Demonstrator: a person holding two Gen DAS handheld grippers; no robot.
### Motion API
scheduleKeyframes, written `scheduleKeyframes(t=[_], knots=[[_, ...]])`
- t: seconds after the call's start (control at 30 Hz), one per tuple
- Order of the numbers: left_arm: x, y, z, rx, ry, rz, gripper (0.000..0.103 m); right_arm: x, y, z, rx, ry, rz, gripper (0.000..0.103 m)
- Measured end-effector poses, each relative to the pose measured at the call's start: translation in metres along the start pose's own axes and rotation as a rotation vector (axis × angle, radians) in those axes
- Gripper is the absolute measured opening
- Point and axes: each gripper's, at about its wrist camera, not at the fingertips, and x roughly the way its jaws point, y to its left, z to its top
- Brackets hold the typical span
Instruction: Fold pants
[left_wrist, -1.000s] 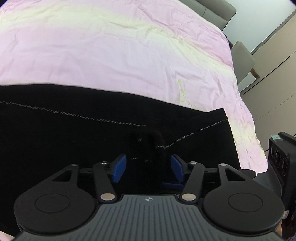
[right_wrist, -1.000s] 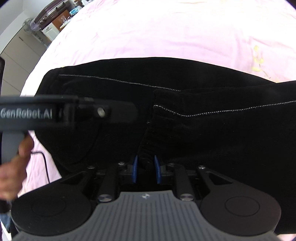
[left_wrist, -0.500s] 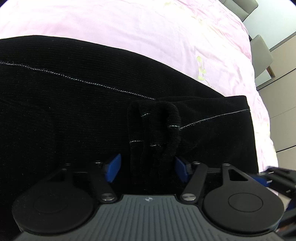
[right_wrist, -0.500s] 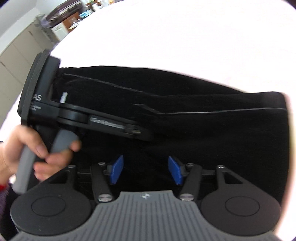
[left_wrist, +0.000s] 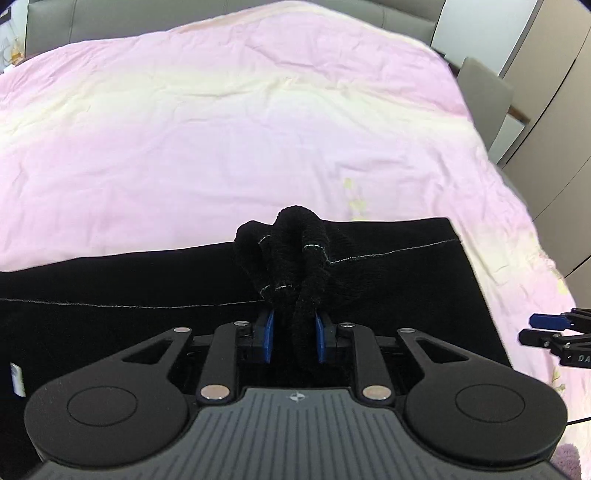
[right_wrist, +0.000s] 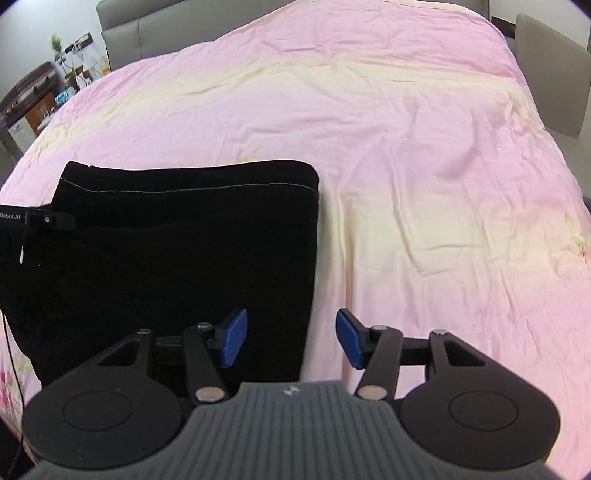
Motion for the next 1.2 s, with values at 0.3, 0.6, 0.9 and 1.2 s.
scheduleKeyframes(t=[0.3,0.6,0.9,1.2], knots=[[0.057,0.035,-0.026,-0.027,0.121,0.083,0.025,0.045,0.034,0.014,-0.049,0.032,0.081,0.007],[0.06,0.046,-0.028,-0.026,0.131,0.03,0.033,0.109,0.03,0.009,-0.042,0.185,0.018,0.0],[0.018,0.056,-0.005,-0.034,0.022,-0.007,0.049,0.08,0.043,0.073,-0.091,0.014,0.025,0.0],[0.059,0.061,0.011,-0.055,0.027,0.024,0.022,0.158,0.018,0.092,-0.013,0.087,-0.043,0.0]])
